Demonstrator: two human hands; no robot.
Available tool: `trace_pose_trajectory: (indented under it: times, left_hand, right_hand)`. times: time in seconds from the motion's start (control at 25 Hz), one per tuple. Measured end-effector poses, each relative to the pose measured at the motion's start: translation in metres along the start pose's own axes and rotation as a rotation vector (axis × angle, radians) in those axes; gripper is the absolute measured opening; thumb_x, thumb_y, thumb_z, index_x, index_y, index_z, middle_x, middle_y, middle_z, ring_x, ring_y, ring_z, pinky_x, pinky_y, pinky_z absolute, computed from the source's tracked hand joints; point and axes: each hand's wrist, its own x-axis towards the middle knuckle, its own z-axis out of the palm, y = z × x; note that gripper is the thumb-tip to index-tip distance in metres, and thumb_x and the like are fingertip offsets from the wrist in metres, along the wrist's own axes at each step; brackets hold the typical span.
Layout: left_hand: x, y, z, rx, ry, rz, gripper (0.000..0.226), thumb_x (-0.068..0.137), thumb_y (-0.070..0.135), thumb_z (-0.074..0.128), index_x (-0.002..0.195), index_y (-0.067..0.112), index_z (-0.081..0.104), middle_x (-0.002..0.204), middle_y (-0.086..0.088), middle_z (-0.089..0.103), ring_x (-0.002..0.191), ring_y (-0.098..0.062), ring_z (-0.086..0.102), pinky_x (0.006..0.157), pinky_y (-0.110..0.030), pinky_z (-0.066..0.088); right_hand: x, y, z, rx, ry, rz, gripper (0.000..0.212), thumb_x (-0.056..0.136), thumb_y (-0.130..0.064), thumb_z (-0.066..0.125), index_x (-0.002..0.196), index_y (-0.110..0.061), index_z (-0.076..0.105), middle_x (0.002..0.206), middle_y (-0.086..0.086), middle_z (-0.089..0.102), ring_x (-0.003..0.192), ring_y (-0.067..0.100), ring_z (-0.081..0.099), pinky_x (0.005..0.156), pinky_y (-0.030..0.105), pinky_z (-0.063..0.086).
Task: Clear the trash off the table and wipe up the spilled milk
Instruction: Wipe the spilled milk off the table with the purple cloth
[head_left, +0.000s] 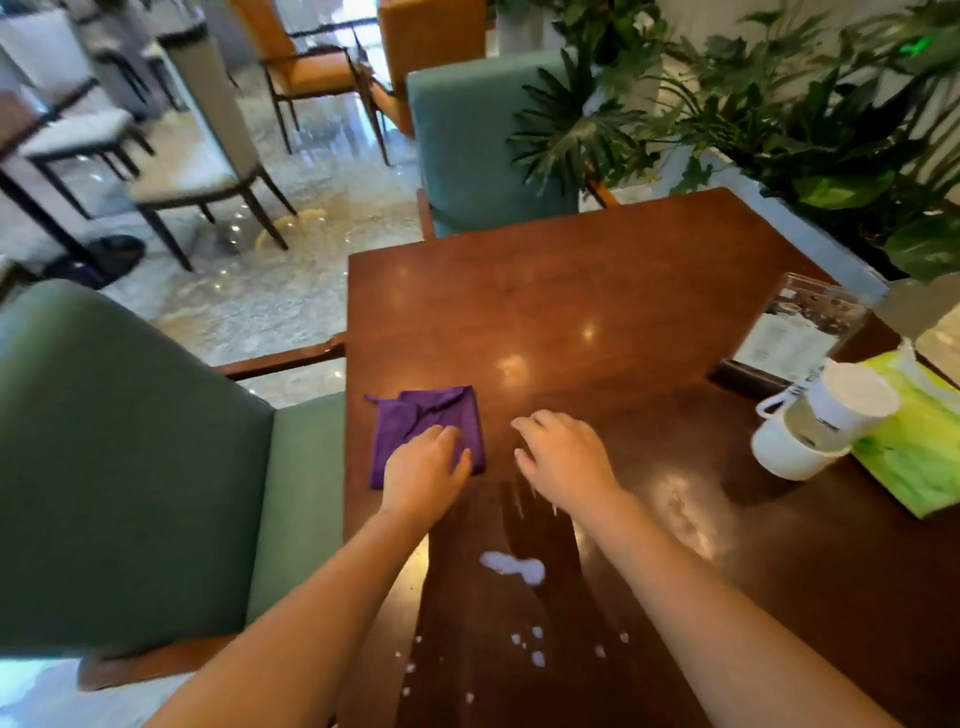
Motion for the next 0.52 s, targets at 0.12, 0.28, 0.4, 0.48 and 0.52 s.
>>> trace_pose_trajectory:
  times: [0.12, 0.28, 0.4, 0.48, 0.52]
  left_hand:
    - [0.01, -0.051, -0.017, 0.051, 0.024, -0.038, 0.024, 0.09, 0.03, 0.056, 0.102, 0.01, 0.06, 0.1, -0.011, 0.063, 0.093, -0.032, 0.061, 0.073, -0.039, 0.047]
    - [0.038, -0.083, 0.004, 0.077, -0.073, 0.057, 0.033, 0.091, 0.026, 0.054, 0.121, 0.012, 0.055, 0.119, -0.011, 0.058, 0.109, -0.03, 0.053, 0.086, -0.041, 0.045]
    - [0.049, -0.094, 0.034, 0.099, -0.196, 0.096, 0.047, 0.095, 0.028, 0.048, 0.14, 0.016, 0.039, 0.143, -0.008, 0.043, 0.131, -0.025, 0.038, 0.103, -0.04, 0.038]
    - [0.049, -0.104, 0.048, 0.131, -0.301, 0.084, 0.055, 0.097, 0.034, 0.043, 0.148, 0.02, 0.024, 0.156, -0.006, 0.023, 0.143, -0.024, 0.018, 0.113, -0.041, 0.025]
    - [0.048, -0.108, 0.052, 0.148, -0.337, 0.079, 0.058, 0.098, 0.038, 0.04, 0.149, 0.023, 0.017, 0.159, -0.005, 0.014, 0.146, -0.024, 0.009, 0.115, -0.043, 0.019]
  right_hand:
    - [0.036, -0.035, 0.025, 0.004, -0.035, -0.095, 0.037, 0.089, -0.029, 0.048, 0.125, -0.017, 0.05, 0.126, 0.007, 0.054, 0.116, 0.027, 0.048, 0.092, 0.04, 0.042]
    - [0.081, -0.051, 0.07, -0.027, -0.086, -0.132, 0.047, 0.091, -0.026, 0.05, 0.136, -0.016, 0.04, 0.146, 0.011, 0.037, 0.133, 0.029, 0.032, 0.103, 0.041, 0.035]
    - [0.099, -0.045, 0.1, -0.032, -0.148, -0.132, 0.054, 0.094, -0.028, 0.049, 0.143, -0.018, 0.03, 0.155, 0.01, 0.022, 0.142, 0.026, 0.018, 0.11, 0.04, 0.028]
    - [0.1, -0.039, 0.114, -0.013, -0.226, -0.119, 0.058, 0.095, -0.031, 0.047, 0.146, -0.021, 0.022, 0.157, 0.009, 0.014, 0.144, 0.025, 0.01, 0.113, 0.04, 0.024]
    - [0.099, -0.036, 0.119, -0.006, -0.242, -0.114, 0.058, 0.096, -0.033, 0.045, 0.147, -0.023, 0.019, 0.158, 0.008, 0.012, 0.145, 0.025, 0.007, 0.113, 0.04, 0.023]
